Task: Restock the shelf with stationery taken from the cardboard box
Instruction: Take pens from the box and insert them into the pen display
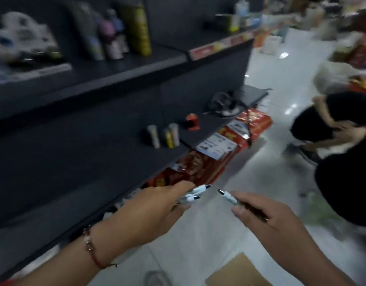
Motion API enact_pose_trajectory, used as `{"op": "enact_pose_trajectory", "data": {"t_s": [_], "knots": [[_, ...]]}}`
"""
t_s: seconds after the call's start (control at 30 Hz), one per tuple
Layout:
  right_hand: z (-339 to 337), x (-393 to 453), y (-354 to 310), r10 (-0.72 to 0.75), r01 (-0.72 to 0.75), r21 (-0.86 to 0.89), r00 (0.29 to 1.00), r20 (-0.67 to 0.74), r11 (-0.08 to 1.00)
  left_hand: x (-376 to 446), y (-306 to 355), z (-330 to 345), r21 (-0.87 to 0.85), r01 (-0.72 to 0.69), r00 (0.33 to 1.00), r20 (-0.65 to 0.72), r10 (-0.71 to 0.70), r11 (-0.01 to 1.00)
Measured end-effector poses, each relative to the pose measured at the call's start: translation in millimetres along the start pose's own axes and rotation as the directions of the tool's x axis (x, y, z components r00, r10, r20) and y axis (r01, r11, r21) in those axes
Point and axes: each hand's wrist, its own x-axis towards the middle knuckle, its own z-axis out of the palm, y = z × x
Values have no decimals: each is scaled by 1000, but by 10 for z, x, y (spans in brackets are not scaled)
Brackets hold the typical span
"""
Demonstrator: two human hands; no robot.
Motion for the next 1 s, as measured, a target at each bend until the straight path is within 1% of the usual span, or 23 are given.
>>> {"op": "enact_pose_trajectory", "data": {"t_s": [0.1, 0.13, 0.17, 0.2, 0.27, 0.3, 0.37, 0.47, 0.53, 0.63, 0.7, 0.8, 0.93, 1.0], "knots": [[429, 441, -428, -114, 122, -43, 981, 156, 992, -430, -534, -364, -44, 195, 980, -20, -196, 980], [602, 608, -580, -136, 140, -10, 973, 186, 990, -553, -729, -477, -80, 241, 969, -38, -245, 967], [784, 782, -734, -133, 122, 62, 969, 210, 991, -664, -924, -584, -122, 270, 958, -71, -279, 955], [976, 965, -889, -107, 69, 166, 966, 236, 984, -768, -1128, -684, -151, 292, 945, -107, -309, 944], [1400, 1326, -1221, -46, -89, 359, 935, 352, 929, -968, -1546, -883, -163, 339, 916, -170, -364, 927], [1621, 1501, -1385, -39, -148, 426, 915, 401, 893, -1061, -1757, -982, -148, 360, 903, -193, -384, 921], [2068, 1846, -1711, -52, -209, 524, 897, 440, 825, -1233, -2185, -1201, -91, 399, 886, -219, -409, 913], [2688, 2301, -2201, -105, -217, 631, 896, 431, 745, -1451, -2812, -1571, 19, 463, 862, -244, -445, 886], [3042, 2567, -2503, -164, -165, 644, 893, 420, 747, -1549, -3208, -1832, 94, 476, 857, -273, -437, 874], [3456, 2930, -2901, -255, -54, 650, 893, 372, 758, -1619, -3750, -2181, 203, 460, 860, -342, -378, 864], [3682, 3171, -3152, -309, 10, 653, 887, 344, 757, -1641, -4055, -2376, 249, 480, 847, -381, -371, 841], [3953, 3514, -3521, -365, 76, 671, 881, 301, 737, -1661, -4444, -2589, 288, 538, 810, -437, -391, 792], [4245, 3941, -3939, -437, 147, 677, 855, 280, 721, -1651, -4874, -2721, 285, 545, 781, -515, -354, 788], [4381, 4138, -4082, -486, 222, 644, 833, 264, 732, -1613, -5030, -2753, 288, 554, 772, -528, -353, 782]]}}
